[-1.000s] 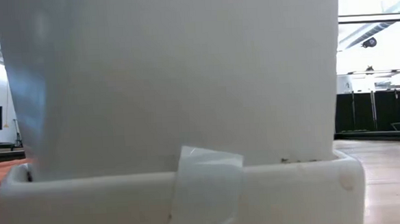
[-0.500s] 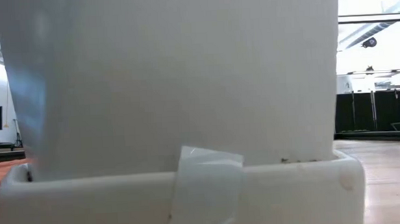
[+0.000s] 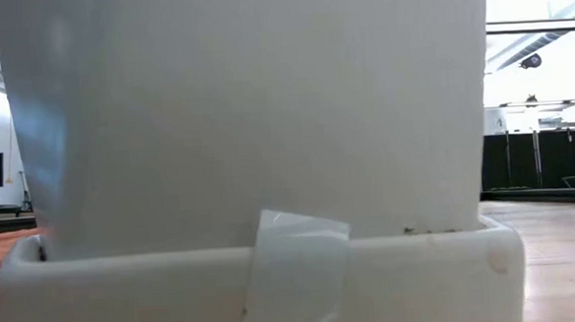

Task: Pick and placing Produce into tupperware
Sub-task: Put the red strawberry into the transparent bin

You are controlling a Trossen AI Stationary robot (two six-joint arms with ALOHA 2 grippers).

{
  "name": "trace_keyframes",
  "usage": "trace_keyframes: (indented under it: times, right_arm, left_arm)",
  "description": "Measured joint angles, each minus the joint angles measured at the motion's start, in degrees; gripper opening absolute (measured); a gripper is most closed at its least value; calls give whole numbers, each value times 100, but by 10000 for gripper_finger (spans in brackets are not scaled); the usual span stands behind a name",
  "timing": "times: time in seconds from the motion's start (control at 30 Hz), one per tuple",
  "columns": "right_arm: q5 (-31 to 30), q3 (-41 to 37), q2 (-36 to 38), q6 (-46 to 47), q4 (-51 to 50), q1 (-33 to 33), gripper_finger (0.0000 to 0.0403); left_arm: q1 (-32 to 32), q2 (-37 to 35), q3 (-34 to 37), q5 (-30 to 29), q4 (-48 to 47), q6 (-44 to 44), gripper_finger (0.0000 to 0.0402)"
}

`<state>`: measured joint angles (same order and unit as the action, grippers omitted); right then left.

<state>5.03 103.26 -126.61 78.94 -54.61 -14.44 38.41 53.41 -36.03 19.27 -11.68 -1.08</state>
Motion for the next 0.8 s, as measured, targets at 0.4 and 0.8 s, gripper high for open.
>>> trace_keyframes:
  times: [0.4,0.8]
  right_arm:
    - [40,-261,-7,-286,382,7,299]
    - [-26,-404,-7,-307,372,7,290]
  left_arm:
    - [0,2,2,0,2,2,296]
    - [0,2,2,0,2,2,296]
